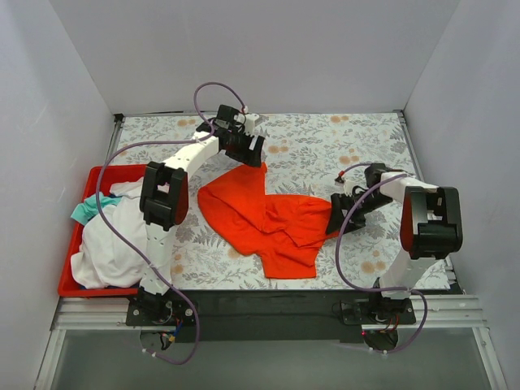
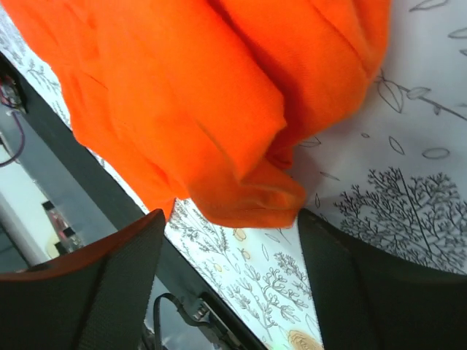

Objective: Fold and stack the t-shirts
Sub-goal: Move the tshirt to the center of the board, then flatten the tshirt out

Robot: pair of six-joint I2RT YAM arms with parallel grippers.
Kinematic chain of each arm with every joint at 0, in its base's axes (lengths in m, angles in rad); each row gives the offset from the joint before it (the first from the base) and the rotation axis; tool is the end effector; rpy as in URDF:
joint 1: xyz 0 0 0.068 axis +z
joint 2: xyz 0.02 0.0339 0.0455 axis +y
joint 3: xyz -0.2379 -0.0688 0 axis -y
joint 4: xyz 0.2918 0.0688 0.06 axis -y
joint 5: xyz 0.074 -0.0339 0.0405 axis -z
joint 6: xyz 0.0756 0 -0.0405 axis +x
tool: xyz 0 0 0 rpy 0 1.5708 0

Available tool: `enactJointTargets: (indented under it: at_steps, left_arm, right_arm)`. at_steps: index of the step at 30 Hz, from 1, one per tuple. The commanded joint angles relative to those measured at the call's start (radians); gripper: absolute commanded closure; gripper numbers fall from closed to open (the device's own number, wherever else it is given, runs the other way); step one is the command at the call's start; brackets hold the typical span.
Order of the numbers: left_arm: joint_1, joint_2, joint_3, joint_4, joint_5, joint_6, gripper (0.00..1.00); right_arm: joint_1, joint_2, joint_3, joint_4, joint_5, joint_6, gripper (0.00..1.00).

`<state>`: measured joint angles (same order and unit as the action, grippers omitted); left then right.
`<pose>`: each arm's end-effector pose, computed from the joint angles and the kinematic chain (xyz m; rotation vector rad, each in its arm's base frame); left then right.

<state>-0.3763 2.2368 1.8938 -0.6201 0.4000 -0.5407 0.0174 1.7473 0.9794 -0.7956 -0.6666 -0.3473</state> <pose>0.4951 -0.2273 0.1410 -0.0496 2.6488 -0.8475 0.3135 0.0522 0.0548 -0.5232 2.8172 0.9768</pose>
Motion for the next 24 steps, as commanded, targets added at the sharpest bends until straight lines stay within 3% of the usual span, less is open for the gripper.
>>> enactJointTargets:
  at_steps: [1, 5, 6, 13, 18, 23, 24]
  left_arm:
    - [-0.003, -0.039, 0.022, 0.017, 0.000, -0.007, 0.26]
    - [-0.003, -0.055, -0.002, 0.031, 0.006, -0.007, 0.26]
    - [-0.003, -0.055, -0.004, 0.034, 0.005, -0.007, 0.26]
    - [-0.003, -0.080, -0.009, 0.034, 0.010, -0.005, 0.26]
    - [-0.003, -0.095, -0.022, 0.036, 0.013, -0.004, 0.26]
    - [-0.003, -0.100, -0.032, 0.037, 0.004, -0.007, 0.26]
    - [-0.003, -0.101, -0.036, 0.037, 0.002, -0.005, 0.26]
  right_arm:
    - [-0.043, -0.015, 0.018, 0.015, 0.051, 0.002, 0.17]
    - [-0.057, -0.025, -0.002, 0.022, 0.026, -0.007, 0.20]
    - [-0.057, 0.007, 0.001, 0.016, -0.019, -0.010, 0.26]
    - [-0.062, 0.130, 0.015, 0.001, -0.080, -0.036, 0.28]
    - [-0.076, 0.193, 0.008, -0.001, -0.158, -0.062, 0.36]
    - [-0.120, 0.204, 0.019, -0.028, -0.186, -0.074, 0.51]
    - [-0.138, 0.190, 0.021, -0.036, -0.189, -0.081, 0.60]
